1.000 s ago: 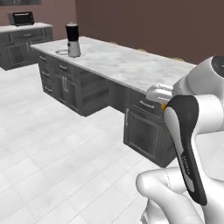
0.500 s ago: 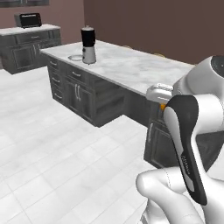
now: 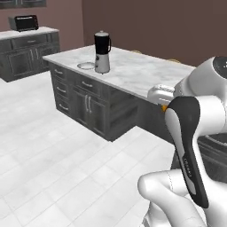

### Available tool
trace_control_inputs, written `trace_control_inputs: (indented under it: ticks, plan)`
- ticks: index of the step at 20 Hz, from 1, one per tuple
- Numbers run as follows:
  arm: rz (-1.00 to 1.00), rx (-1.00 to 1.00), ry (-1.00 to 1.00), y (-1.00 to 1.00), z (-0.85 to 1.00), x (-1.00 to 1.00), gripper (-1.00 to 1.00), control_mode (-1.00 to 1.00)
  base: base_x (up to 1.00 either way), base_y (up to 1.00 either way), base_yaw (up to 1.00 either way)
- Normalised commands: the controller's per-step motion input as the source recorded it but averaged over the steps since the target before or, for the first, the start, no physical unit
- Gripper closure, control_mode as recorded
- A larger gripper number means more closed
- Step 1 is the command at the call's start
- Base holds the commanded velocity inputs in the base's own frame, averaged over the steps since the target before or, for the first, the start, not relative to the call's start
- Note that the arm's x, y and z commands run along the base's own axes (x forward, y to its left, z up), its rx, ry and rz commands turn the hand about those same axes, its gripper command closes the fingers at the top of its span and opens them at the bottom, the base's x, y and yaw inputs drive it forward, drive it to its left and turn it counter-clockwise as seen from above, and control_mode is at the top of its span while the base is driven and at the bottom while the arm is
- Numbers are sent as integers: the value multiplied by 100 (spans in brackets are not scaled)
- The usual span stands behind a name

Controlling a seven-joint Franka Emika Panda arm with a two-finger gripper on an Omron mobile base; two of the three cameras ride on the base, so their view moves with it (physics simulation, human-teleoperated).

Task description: Pick the two oranges from the fridge and place them on the plate next to the blender to make a fruit smoothie.

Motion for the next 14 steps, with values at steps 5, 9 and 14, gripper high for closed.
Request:
trace_control_inputs:
  ticks: [5,9,14]
  plan:
    - [0,0,0,0,0,0,100,100,100,79,-30]
    - [0,0,0,0,0,0,100,100,100,95,-39]
    - [0,0,0,0,0,0,100,100,100,100,-44]
